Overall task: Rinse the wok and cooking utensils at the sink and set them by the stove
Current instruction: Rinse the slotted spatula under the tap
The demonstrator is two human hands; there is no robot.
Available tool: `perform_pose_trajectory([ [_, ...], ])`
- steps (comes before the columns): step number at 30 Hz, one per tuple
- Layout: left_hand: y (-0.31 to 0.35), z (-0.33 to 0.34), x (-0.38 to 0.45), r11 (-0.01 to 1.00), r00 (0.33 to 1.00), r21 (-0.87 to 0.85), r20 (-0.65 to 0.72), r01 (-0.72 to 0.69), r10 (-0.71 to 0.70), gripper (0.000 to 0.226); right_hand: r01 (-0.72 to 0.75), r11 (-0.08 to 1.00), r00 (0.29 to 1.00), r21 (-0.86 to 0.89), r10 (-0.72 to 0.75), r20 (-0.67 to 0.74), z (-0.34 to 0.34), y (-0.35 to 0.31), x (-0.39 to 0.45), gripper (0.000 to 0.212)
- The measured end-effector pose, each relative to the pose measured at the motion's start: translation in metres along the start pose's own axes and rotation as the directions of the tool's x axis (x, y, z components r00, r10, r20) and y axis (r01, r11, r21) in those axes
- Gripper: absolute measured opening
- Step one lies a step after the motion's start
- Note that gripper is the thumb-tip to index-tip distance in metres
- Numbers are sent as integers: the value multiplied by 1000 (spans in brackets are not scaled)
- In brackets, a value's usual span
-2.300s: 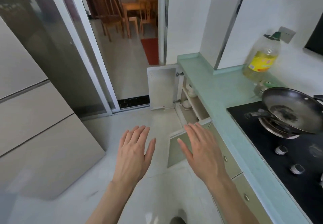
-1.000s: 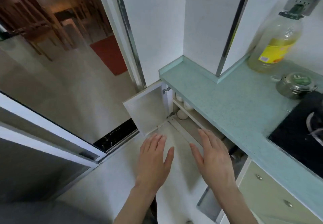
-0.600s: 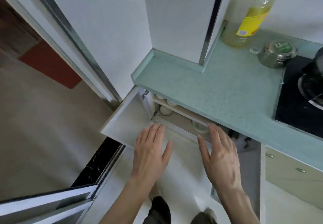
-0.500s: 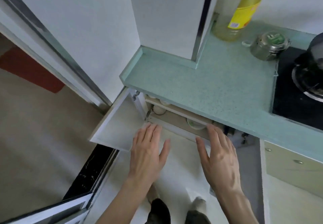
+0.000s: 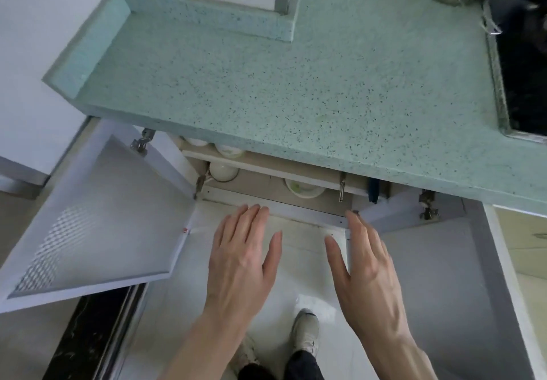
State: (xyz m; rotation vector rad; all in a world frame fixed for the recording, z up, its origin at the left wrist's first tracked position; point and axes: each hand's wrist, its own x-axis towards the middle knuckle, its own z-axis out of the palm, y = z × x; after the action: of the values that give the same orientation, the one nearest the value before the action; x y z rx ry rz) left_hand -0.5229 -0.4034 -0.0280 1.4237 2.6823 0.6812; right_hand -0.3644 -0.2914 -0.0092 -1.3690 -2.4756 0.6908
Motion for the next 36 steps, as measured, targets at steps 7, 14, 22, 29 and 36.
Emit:
perform_pose_trajectory([
  [7,-21,106,9,999,1000,-45,23,1,0,43,-125,990,991,72,120,65,67,75,27,60],
  [14,-21,198,46,995,993,-25,76,-92,94,43,-305,941,949,147,287,128,116,135,80,54],
  [22,-10,278,100,991,987,-37,95,-127,130,42,-667,595,741,448,595,312,178,189,160,37],
  [29,-7,313,125,992,989,-85,109,-94,103,37,-711,111,587,694,636,500,200,196,206,35],
  [36,3,321,118,984,993,-181,114,7,14,35,-568,297,747,767,576,331,211,187,202,35],
])
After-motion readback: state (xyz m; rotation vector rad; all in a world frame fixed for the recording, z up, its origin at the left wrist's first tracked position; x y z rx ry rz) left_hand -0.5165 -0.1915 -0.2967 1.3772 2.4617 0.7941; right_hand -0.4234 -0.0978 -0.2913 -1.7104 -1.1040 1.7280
